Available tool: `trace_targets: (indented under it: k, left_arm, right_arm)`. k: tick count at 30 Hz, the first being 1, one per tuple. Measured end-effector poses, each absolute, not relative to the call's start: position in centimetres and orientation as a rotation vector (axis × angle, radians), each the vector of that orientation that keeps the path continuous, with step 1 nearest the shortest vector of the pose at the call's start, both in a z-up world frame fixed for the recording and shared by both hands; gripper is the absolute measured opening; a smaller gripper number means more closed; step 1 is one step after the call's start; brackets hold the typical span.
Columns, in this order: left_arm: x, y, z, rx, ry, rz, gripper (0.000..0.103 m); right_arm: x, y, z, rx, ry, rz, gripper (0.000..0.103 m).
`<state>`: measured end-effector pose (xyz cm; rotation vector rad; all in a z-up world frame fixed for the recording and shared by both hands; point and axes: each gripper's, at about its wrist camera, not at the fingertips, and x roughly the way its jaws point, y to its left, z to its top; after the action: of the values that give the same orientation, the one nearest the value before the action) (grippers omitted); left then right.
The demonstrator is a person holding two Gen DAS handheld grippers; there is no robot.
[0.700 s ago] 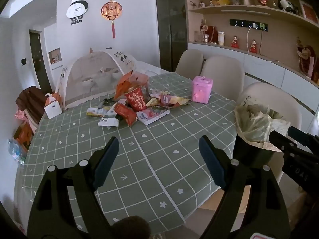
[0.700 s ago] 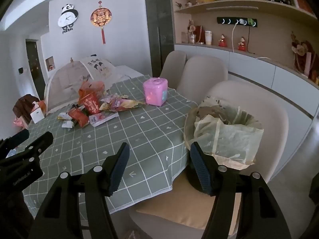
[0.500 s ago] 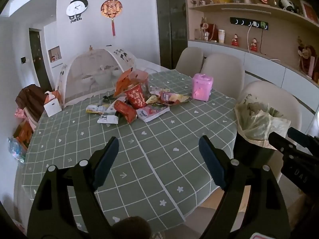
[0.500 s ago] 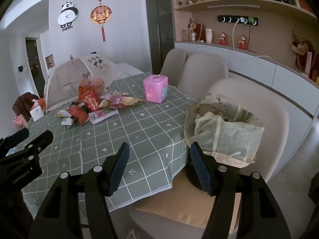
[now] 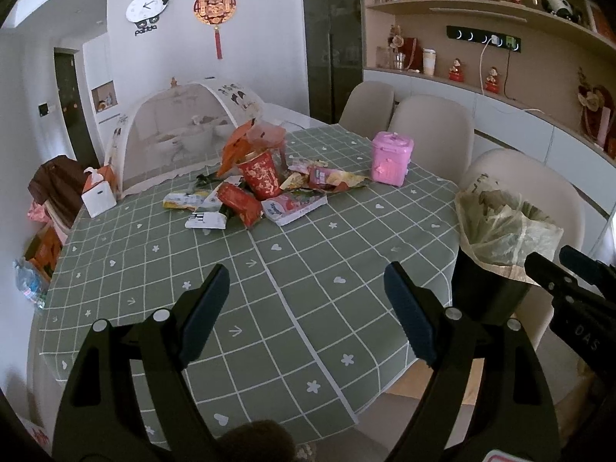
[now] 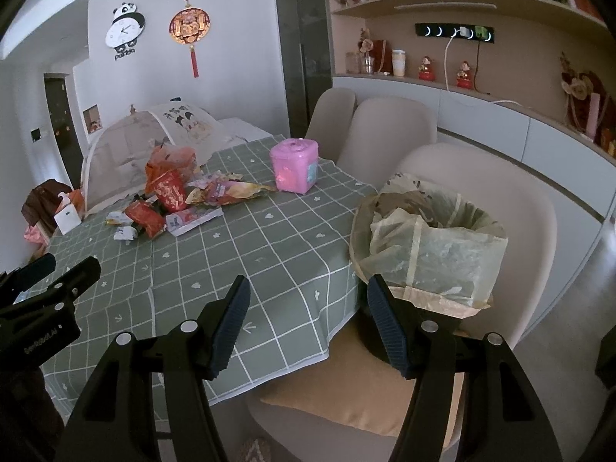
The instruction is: Collect trash
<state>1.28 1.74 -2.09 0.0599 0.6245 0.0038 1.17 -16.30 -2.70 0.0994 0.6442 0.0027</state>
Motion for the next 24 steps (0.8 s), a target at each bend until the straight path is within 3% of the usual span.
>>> trace_targets:
  k: [24]
  left_arm:
    - [1.39,1.63,-1.74,0.063,0.619,-0.011,0.078]
  right_arm:
    - [1.16,-16.39,-2.71,0.1,0.642,0.002,0.06]
